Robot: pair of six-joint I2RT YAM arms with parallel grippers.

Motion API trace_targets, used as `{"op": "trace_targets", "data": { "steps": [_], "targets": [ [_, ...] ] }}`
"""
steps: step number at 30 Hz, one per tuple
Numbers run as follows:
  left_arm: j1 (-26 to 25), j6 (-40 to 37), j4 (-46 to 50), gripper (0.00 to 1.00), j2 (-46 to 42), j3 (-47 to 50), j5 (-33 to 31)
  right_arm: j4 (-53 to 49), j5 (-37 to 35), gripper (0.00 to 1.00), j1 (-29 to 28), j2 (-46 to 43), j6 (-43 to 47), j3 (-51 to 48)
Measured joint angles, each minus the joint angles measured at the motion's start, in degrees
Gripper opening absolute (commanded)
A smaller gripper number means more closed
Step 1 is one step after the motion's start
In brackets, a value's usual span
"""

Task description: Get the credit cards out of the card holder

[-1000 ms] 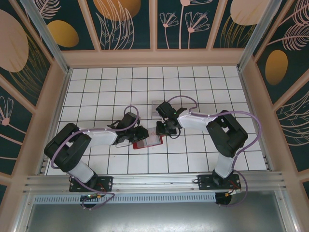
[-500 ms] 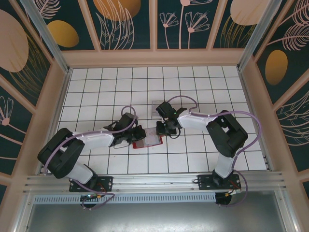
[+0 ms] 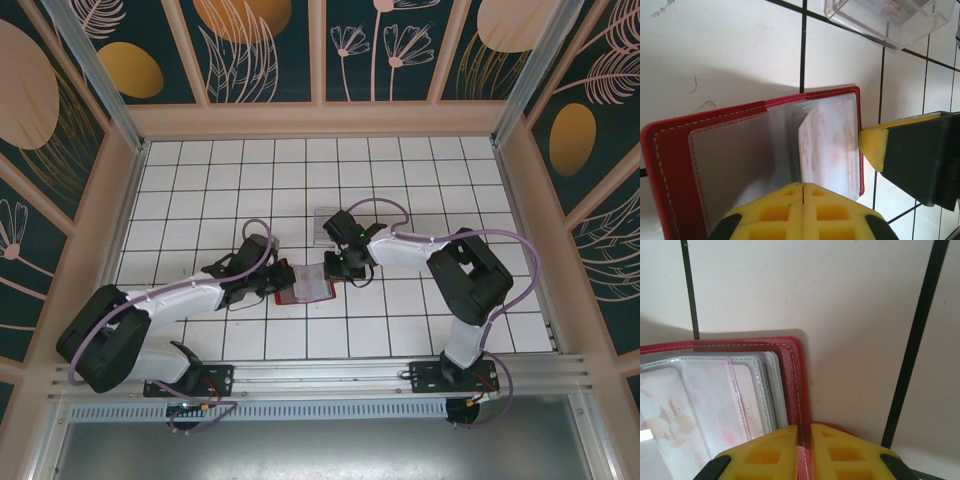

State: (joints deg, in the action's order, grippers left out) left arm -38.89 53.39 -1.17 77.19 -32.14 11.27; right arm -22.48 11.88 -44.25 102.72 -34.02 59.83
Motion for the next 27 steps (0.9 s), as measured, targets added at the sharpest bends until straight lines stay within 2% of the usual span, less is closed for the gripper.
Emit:
{"op": "trace_targets", "data": {
  "steps": [11, 22, 27],
  "targets": [
    [0.0, -6.0, 6.5, 0.0, -3.3, -1.5, -1.5, 0.0, 0.0, 0.19, 0.0, 0.0, -0.8, 0.0],
    [0.0, -20.2, 16.3, 0.0, -4.1, -11.7, -3.7, -1.1, -0.4, 0.19, 0.0, -1.3, -0.9, 0.6],
    [0.0, -28.7, 20.6, 0.0, -4.0, -17.2, -4.6, -1.9, -1.3, 0.19, 0.5, -4.7, -0.8, 1.7]
  ]
}}
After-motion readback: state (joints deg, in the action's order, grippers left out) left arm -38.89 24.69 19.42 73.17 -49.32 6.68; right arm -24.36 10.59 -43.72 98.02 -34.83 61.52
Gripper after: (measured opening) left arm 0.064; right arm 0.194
